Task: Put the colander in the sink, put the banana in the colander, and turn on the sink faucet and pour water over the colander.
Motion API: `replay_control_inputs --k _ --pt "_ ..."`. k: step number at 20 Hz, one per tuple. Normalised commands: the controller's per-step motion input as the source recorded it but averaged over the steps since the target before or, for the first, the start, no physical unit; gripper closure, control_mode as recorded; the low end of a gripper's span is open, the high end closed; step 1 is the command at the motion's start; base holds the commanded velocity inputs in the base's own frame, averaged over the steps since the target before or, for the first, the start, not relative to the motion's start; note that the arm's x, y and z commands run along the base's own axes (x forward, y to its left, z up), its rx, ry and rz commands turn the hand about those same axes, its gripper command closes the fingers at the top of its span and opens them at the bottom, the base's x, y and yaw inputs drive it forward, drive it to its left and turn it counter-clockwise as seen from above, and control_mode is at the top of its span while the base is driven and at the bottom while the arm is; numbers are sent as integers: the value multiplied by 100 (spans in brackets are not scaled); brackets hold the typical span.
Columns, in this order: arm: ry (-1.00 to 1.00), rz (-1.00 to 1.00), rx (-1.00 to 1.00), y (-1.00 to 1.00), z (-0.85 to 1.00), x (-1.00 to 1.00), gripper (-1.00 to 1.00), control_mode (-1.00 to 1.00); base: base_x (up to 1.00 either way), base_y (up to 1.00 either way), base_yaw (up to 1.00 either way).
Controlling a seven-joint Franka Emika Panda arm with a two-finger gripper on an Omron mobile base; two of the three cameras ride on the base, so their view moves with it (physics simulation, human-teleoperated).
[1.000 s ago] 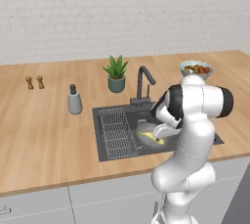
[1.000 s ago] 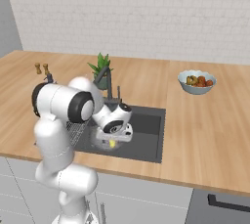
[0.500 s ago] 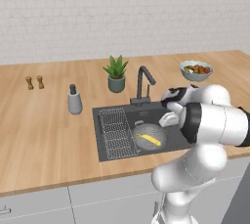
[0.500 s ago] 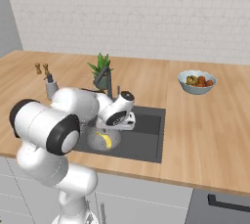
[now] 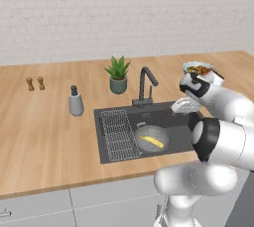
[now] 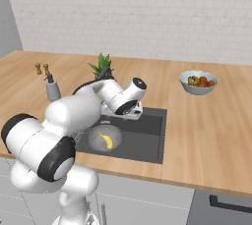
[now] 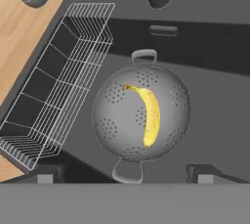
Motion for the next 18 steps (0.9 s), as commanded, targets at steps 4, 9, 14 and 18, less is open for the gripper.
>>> replay_control_inputs --k 4,9,14,18 --pt "0 0 24 -5 32 0 -100 -100 0 0 0" --pt "-6 0 20 0 2 23 -100 -100 0 0 0" --pt "-11 0 14 4 1 46 -100 -100 0 0 0" --pt "-13 0 9 8 12 31 -100 -100 0 0 0"
